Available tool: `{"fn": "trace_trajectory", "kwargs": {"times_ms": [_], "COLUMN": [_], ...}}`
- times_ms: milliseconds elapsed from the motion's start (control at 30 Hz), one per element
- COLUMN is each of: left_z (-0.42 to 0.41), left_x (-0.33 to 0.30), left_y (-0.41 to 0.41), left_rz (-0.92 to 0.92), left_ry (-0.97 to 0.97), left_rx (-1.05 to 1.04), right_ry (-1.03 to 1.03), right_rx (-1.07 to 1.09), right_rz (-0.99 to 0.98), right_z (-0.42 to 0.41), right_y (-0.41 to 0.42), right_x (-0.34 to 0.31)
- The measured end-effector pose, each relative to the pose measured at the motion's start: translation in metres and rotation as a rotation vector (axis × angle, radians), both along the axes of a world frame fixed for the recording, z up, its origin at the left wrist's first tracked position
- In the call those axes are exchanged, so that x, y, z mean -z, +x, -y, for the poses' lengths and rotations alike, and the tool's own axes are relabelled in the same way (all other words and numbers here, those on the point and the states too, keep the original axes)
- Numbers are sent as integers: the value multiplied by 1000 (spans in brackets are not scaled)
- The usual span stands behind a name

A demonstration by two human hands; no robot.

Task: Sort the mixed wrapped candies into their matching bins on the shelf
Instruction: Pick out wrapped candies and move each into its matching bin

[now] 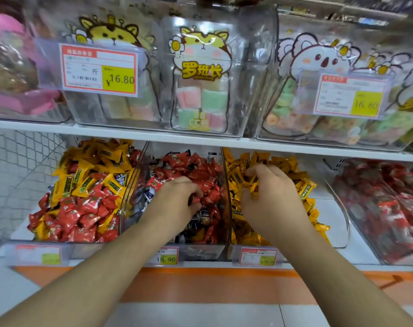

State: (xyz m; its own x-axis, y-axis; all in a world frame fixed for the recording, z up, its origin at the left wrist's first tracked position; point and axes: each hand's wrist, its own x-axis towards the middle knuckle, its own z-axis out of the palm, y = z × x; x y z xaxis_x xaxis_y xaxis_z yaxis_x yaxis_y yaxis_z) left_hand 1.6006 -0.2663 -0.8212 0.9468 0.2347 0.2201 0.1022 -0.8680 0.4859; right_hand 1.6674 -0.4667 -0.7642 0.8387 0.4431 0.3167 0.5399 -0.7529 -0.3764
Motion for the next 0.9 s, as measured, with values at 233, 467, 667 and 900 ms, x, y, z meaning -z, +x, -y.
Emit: {"fn": "trace_trajectory", "kwargs": {"times_ms": [233, 467, 667, 900], "left_z": [-23, -12, -5, -12], "left_x": [-19, -16, 5, 4], "left_y": [-22, -17, 5, 3], "left_rz": [65, 24, -93, -38], "left_ry": [66, 161, 234, 189], "left_rx": [-197, -41, -14, -62], "right_ry": [2, 1, 6, -11], "right_rx": [-15, -71, -78, -71], "right_rz": [-3, -13, -16, -58], "right_z": [-3, -7, -3, -4], "right_y": [-2, -5, -3, -1], "right_x": [-2, 0, 5, 3]}}
